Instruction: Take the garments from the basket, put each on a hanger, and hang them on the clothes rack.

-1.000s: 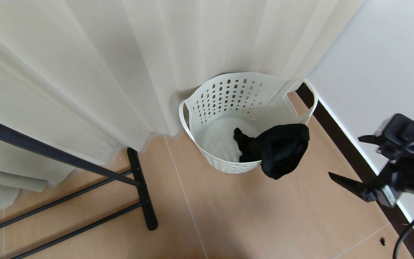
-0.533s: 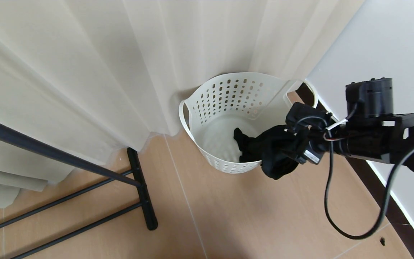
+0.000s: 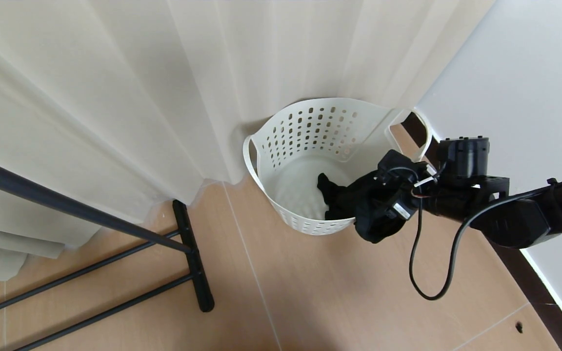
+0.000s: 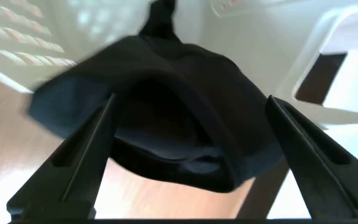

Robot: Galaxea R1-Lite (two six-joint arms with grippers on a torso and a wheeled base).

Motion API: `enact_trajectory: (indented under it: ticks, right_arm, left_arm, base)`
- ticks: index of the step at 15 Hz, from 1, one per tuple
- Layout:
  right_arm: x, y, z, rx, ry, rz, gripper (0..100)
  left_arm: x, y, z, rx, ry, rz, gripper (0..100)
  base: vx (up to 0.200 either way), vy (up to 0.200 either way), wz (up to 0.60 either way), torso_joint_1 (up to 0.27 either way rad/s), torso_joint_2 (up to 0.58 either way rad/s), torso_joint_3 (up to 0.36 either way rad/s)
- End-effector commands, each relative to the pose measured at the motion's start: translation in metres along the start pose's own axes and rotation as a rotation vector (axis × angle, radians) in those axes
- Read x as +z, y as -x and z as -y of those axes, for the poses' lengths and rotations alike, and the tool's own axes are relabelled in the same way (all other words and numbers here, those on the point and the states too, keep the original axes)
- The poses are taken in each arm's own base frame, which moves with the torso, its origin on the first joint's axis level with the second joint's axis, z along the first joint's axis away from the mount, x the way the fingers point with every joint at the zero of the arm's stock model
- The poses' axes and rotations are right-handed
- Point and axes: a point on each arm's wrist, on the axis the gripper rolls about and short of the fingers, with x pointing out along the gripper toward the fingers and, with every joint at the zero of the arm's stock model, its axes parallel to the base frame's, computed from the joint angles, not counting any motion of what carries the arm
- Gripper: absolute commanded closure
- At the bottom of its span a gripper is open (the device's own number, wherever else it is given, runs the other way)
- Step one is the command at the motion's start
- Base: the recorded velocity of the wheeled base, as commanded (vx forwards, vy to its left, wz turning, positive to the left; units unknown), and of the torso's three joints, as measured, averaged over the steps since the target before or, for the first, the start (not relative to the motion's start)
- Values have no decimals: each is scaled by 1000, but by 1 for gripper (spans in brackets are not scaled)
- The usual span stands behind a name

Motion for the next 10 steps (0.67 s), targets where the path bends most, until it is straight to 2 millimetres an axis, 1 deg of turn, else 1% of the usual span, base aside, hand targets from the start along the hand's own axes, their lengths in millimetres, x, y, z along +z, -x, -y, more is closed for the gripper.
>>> enact_trajectory:
  ticks: [1, 3, 7, 10]
  right_arm:
    - [-1, -10, 3, -23, -4, -15, 0]
    - [-2, -13, 1, -19, -1, -19, 0]
    - [3, -15, 5, -32, -4, -4, 0]
    - [2, -22, 4, -32, -5, -6, 0]
  left_arm:
    - [0, 0, 0, 0, 0, 1, 0]
    - [0, 0, 0, 0, 0, 1, 0]
    - [0, 0, 0, 0, 0, 1, 0]
    - [0, 0, 0, 0, 0, 1, 0]
  base:
    - [0, 0, 0, 0, 0, 0]
    - [0, 0, 0, 0, 0, 0]
    - [0, 0, 0, 0, 0, 0]
    - [0, 0, 0, 0, 0, 0]
